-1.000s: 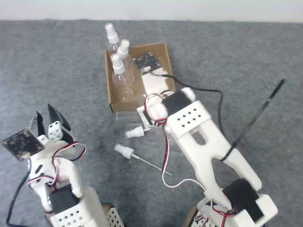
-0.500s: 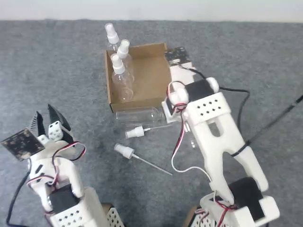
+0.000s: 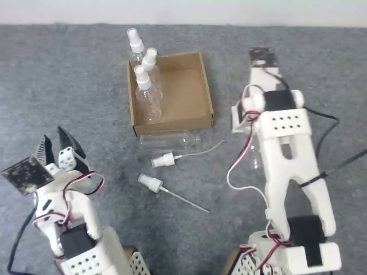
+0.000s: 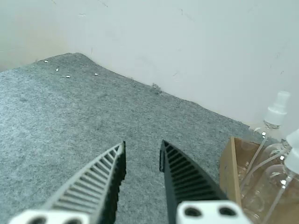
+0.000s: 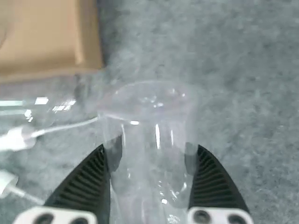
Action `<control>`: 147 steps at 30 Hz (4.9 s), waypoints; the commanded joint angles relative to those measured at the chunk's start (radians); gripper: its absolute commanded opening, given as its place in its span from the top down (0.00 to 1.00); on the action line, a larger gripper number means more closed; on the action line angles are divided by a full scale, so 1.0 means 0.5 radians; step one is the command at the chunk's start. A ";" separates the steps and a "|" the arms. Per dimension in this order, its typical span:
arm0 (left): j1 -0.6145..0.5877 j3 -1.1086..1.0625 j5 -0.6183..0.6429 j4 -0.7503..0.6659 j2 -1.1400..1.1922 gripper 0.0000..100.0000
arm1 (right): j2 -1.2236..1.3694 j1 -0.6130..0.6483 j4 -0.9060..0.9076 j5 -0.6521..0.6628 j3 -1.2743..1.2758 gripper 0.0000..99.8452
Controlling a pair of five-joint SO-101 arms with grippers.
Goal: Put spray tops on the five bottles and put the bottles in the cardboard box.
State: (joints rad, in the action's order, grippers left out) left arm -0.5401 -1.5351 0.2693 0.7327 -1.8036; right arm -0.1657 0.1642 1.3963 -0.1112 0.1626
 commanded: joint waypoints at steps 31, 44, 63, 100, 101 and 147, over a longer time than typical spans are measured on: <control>-0.003 0.023 0.025 -0.064 -0.037 0.89 | 0.364 -0.428 -0.253 -1.952 -0.068 0.90; -0.003 0.023 0.025 -0.064 -0.037 0.89 | 0.689 -0.407 -0.250 -1.958 -0.068 0.64; -0.003 0.011 0.025 -0.071 -0.037 0.89 | 0.348 -0.324 -0.066 -1.936 -0.092 0.64; -0.003 0.005 0.021 -0.074 -0.037 0.89 | 0.262 -0.311 0.704 0.930 -0.092 0.64; -0.003 0.005 0.021 -0.074 -0.037 0.89 | 0.265 -0.308 0.704 1.003 -0.092 0.64; 0.000 0.005 0.021 -0.074 -0.037 0.89 | 0.287 -0.554 0.023 3.437 0.488 0.64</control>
State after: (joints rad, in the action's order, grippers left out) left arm -0.5401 -1.5351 0.2693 0.7311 -1.8036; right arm 0.0322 -0.1074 1.4515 1.5934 0.3882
